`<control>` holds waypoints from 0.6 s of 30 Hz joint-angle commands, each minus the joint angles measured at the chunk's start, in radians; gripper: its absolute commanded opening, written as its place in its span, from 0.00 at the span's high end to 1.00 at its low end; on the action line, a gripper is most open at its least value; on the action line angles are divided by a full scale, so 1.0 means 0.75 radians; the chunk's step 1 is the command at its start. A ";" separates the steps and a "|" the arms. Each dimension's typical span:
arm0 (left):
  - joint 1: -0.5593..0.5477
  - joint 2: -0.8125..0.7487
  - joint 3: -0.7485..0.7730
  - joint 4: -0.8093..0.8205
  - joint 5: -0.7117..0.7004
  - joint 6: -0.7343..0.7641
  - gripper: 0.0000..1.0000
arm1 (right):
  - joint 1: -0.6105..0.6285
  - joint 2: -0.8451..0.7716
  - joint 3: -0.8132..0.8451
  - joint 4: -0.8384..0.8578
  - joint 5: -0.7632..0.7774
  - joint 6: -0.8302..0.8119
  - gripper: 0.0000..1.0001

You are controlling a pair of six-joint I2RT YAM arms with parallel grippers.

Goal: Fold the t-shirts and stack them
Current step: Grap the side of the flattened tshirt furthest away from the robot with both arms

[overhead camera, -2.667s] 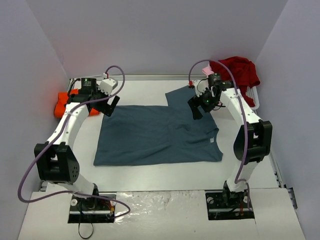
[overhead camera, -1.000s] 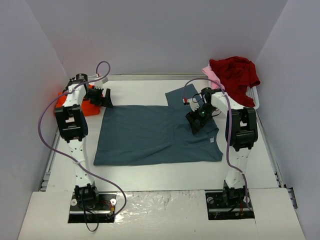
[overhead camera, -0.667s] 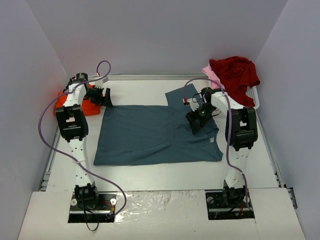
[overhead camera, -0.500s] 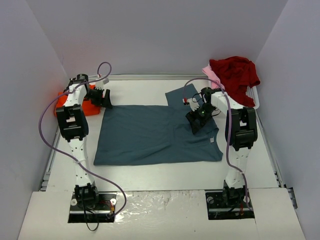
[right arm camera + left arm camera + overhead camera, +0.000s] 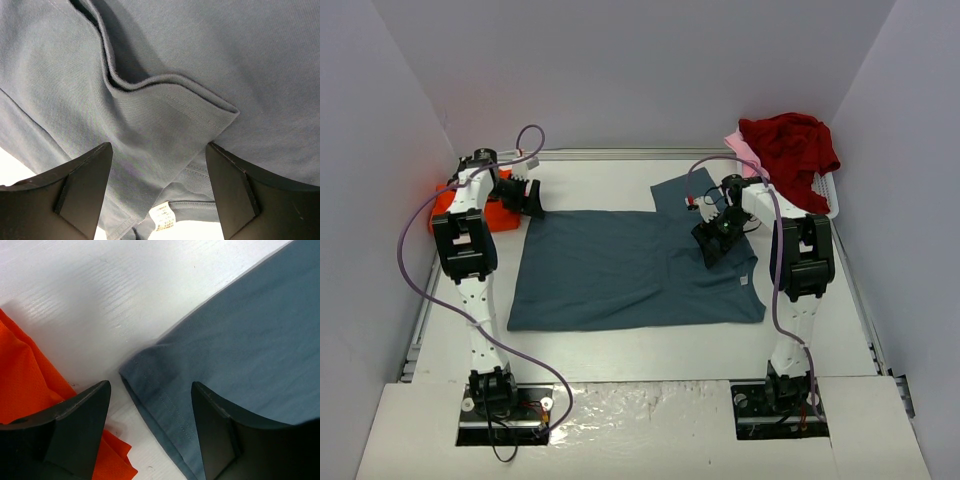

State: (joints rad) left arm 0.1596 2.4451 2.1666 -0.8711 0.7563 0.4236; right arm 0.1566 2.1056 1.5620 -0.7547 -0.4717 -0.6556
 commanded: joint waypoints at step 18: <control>-0.049 0.008 -0.044 -0.049 -0.045 0.081 0.60 | -0.004 0.081 -0.025 -0.086 0.071 -0.009 0.30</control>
State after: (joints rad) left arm 0.1318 2.4451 2.1498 -0.8650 0.7460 0.4690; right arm 0.1566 2.1059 1.5623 -0.7540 -0.4660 -0.6559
